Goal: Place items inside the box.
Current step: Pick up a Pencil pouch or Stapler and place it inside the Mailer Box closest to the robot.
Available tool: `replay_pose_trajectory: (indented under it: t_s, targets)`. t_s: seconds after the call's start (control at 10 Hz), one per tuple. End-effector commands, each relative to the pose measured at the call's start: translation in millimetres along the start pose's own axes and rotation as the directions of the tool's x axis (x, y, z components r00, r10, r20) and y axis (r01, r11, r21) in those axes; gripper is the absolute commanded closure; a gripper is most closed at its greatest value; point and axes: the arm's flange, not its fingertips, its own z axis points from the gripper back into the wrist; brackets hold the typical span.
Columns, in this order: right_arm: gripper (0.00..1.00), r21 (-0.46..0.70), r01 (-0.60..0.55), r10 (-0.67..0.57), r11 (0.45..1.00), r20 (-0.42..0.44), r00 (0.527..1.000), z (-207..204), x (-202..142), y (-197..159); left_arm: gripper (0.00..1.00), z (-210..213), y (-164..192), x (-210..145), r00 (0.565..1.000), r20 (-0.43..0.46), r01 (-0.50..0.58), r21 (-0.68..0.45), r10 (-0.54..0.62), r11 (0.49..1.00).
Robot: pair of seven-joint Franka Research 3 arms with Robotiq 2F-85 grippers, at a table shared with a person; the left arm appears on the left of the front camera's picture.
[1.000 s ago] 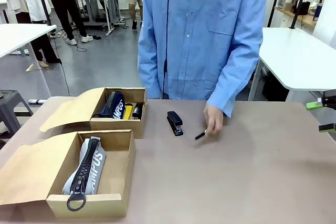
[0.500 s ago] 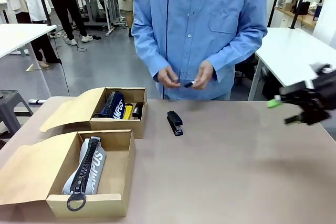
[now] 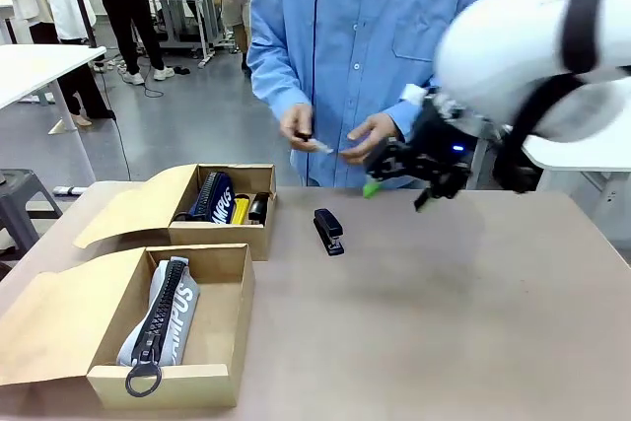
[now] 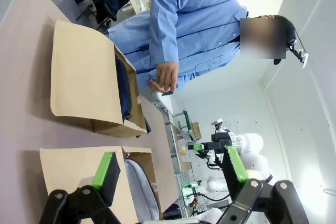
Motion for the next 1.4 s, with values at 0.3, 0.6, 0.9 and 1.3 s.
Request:
replay_pose_trajectory:
  t_s: [0.3,0.6,0.9,1.3]
  targets:
    - [0.0,-0.065,-0.011,0.011,0.998,-0.007,1.0,-10.4,12.9,13.3,0.0,-1.7,-1.5,-0.5,1.0,0.014,0.023,-0.02,-0.022,1.0]
    - [0.0,-0.169,-0.008,0.006,0.986,-0.012,1.0,-41.4,58.0,39.6,0.0,-1.7,-1.5,-0.5,1.0,0.014,0.023,-0.02,-0.022,1.0]
    - [0.0,-0.294,0.051,-0.073,0.955,-0.066,0.995,-116.5,108.3,80.7,0.0,-1.7,-1.5,-0.5,1.0,0.014,0.023,-0.02,-0.022,1.0]
    - [0.0,-0.408,0.174,-0.193,0.896,-0.006,0.981,-179.7,122.3,100.3,0.0,-1.7,-1.5,-0.5,1.0,0.014,0.023,-0.02,-0.022,1.0]
